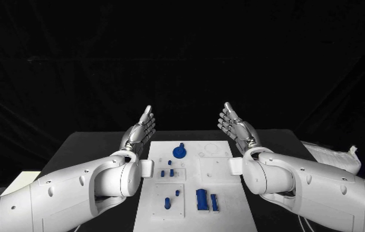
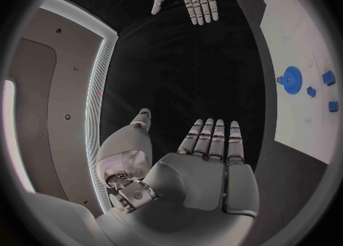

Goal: Assemble the parts on the task board

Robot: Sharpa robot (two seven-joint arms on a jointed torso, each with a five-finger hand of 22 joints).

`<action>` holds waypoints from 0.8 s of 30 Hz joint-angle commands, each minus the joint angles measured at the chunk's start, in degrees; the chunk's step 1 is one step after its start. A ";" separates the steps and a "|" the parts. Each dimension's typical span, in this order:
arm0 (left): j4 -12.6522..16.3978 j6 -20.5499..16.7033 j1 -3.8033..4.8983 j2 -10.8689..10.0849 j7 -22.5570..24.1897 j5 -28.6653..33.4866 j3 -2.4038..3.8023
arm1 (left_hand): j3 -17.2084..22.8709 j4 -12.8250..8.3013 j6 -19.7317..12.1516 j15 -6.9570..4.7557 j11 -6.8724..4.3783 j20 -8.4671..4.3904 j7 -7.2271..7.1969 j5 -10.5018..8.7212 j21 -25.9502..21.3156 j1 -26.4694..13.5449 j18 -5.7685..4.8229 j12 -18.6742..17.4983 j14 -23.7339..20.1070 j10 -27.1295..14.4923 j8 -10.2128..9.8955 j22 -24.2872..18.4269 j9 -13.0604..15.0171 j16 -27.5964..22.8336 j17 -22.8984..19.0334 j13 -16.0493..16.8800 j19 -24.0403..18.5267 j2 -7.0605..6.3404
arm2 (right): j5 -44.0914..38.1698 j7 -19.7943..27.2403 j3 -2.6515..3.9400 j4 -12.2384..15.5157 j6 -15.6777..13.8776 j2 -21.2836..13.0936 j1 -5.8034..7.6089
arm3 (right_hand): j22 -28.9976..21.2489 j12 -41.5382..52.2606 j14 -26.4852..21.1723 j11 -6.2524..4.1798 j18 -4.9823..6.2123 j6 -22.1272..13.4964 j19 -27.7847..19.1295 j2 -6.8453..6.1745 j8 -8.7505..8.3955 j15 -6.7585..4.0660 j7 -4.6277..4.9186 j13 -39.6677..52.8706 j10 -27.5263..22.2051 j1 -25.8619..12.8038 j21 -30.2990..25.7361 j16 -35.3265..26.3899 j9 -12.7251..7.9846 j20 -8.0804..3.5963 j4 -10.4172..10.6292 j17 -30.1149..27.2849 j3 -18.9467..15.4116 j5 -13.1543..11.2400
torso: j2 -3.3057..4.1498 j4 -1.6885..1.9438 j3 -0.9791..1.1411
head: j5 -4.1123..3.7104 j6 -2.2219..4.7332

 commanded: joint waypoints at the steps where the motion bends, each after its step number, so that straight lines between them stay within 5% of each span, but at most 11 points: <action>1: 0.72 -5.68 -0.10 -0.13 2.39 -3.11 0.10 | -2.05 -0.12 -6.18 -0.41 -0.60 -4.42 -1.04 -0.59 -0.42 -8.28 -3.93 -0.33 -5.94 -6.45 -0.38 -5.61 -0.09 -1.30 -0.13 -0.10 -4.87 0.06 | 2.19 2.45 0.00 0.36 -4.28 -0.07 0.05 | -0.90 -0.38 -7.14 -0.38 -3.45 -5.85 -6.74 -0.01 -0.40 -0.09 -0.96 -0.10 -6.68 -8.67 -0.37 -0.32 -0.14 -1.56 0.08 -0.32 -0.48 -0.30 | -0.02 0.00 0.01 | 0.01 0.00; 3: 0.73 -5.69 -0.10 -0.14 2.40 -3.11 0.10 | -6.34 -0.12 -7.19 -0.41 -0.60 -4.42 -1.04 -0.59 -0.42 -9.63 -3.93 -0.33 -6.87 -7.49 -0.38 -5.61 -0.09 -1.30 -0.13 -0.10 -5.62 0.06 | 2.19 2.45 0.00 0.36 -4.28 -0.07 0.05 | -0.90 -0.38 -8.31 -0.38 -3.45 -6.79 -7.81 -0.01 -0.40 -0.09 -0.96 -0.10 -7.80 -10.07 -0.37 -0.32 -0.14 -1.56 0.08 -0.32 -0.48 -0.30 | -0.02 0.00 0.01 | 0.01 0.00; 24: 0.73 -5.69 -0.10 -0.14 2.40 -3.11 0.10 | -6.34 -0.12 -13.82 -0.41 -0.60 -4.42 -1.04 -0.59 -0.42 -18.71 -3.93 -0.33 -13.28 -14.45 -0.38 -5.61 -0.09 -1.30 -0.13 -0.10 -10.73 0.06 | 2.19 2.45 0.00 0.36 -4.28 -0.07 0.05 | -0.90 -0.38 -16.17 -0.38 -3.45 -13.19 -15.11 -0.01 -0.40 -0.09 -0.96 -0.10 -15.09 -19.48 -0.37 -0.32 -0.14 -1.56 0.08 -0.32 -0.48 -0.30 | -0.02 0.00 0.01 | 0.01 0.00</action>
